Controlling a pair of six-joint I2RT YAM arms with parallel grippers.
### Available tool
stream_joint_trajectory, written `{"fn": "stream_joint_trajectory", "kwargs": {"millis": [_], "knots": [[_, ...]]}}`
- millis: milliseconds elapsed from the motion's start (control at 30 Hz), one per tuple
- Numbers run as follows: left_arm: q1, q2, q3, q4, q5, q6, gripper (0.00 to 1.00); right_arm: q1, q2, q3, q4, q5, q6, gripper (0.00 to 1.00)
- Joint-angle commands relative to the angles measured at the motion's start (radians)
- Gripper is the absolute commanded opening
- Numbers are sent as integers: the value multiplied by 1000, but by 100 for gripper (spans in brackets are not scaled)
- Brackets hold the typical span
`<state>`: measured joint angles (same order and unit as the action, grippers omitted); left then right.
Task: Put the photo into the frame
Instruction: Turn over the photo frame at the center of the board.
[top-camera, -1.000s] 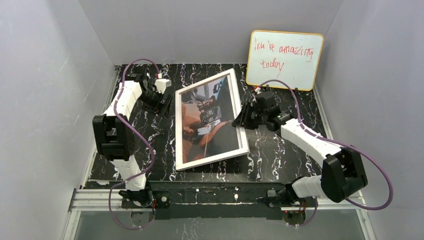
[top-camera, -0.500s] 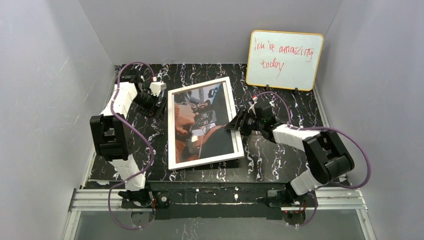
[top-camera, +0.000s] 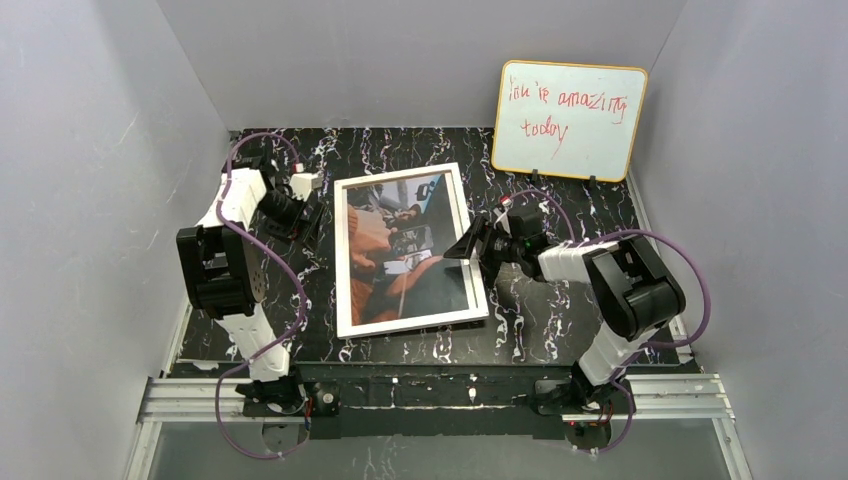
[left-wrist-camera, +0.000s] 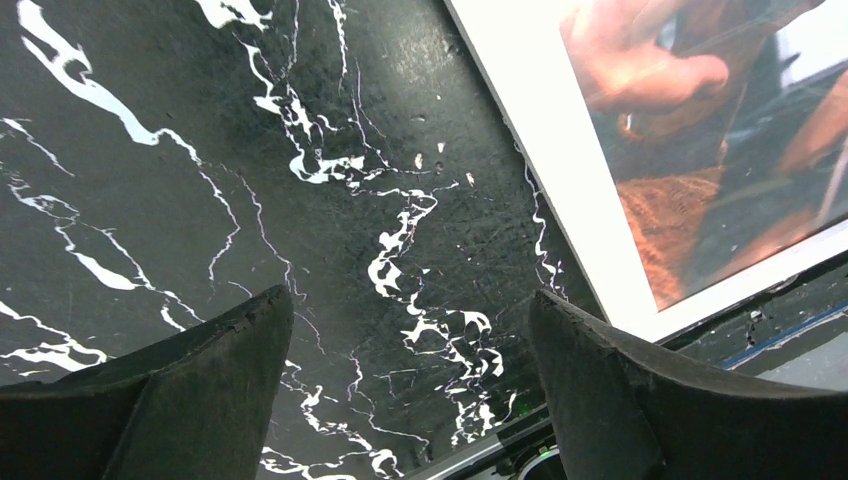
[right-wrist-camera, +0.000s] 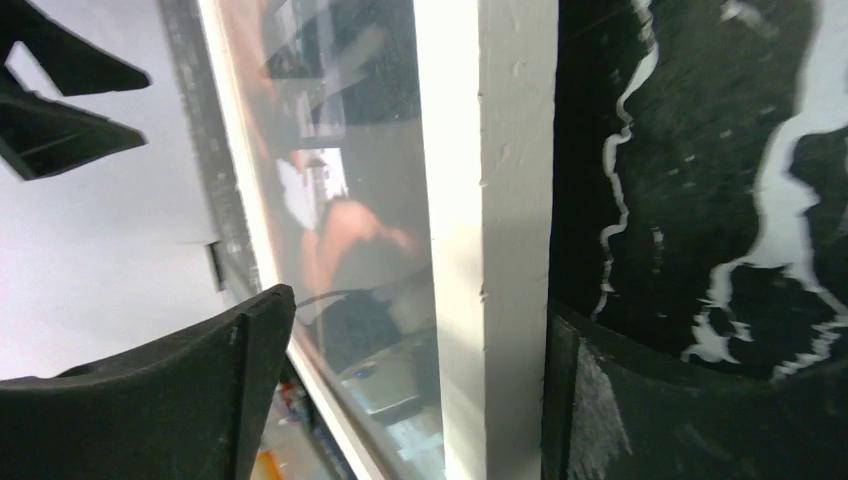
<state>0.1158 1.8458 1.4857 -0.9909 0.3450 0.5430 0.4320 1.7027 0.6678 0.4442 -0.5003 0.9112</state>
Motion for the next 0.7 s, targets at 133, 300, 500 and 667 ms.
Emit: {"fn": "stream_joint_trajectory", "kwargs": {"millis": [133,300,500,667], "knots": [[5,12,-33,33,-13,-17,98,-6,-107,178,-514,287,-197,99],[8,-1,-37,68,-24,-44,98,-6,-149,253,-714,458,-231,99],[13,-30,-116,232,-46,-167,98,-7,-274,284,-785,793,-256,99],[13,-141,-401,710,-106,-473,98,-9,-325,156,-632,1194,-367,99]]}}
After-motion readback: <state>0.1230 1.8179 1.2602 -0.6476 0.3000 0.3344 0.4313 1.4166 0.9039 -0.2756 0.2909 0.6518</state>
